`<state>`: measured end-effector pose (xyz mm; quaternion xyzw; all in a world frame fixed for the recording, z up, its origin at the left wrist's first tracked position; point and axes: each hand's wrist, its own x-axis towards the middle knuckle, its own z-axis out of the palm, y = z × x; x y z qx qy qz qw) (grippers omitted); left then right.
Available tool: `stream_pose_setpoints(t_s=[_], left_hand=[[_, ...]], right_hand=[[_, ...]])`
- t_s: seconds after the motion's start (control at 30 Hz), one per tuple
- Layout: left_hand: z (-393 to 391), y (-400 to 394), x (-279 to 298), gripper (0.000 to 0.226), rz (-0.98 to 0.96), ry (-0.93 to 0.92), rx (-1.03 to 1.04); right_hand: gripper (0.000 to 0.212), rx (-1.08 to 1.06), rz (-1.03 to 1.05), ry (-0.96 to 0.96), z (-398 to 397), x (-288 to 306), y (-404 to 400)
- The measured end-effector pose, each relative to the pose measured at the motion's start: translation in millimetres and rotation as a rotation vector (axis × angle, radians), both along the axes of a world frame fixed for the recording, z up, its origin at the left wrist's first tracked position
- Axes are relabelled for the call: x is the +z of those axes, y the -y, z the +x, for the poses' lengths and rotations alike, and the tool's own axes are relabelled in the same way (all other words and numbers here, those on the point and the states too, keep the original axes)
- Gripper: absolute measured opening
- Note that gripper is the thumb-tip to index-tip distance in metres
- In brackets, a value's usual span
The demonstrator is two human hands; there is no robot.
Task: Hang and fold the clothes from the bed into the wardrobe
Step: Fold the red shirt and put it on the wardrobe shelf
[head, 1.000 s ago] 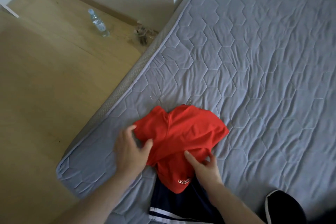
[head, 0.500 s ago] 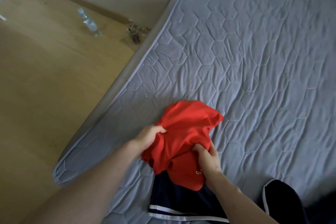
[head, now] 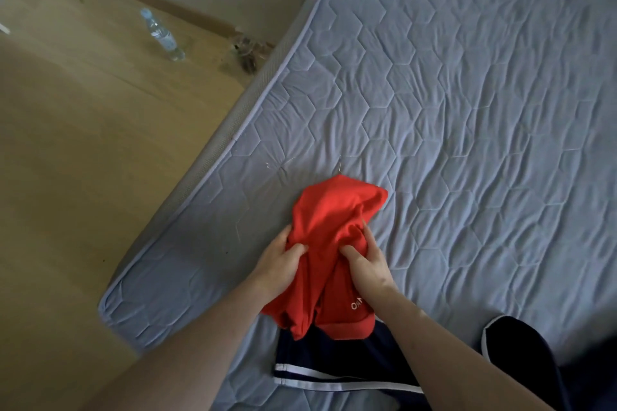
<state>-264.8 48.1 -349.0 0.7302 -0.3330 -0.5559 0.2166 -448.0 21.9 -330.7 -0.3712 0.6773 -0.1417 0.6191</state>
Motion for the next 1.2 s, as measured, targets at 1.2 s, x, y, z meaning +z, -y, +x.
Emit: stream_pose_setpoints(t_s=[1.2], left_hand=[[-43.7, -240.8, 598.1, 0.05, -0.491, -0.053, 0.475]], right_hand=[[0.039, 0.28, -0.356, 0.43, -50.4, 549.6, -145.8]])
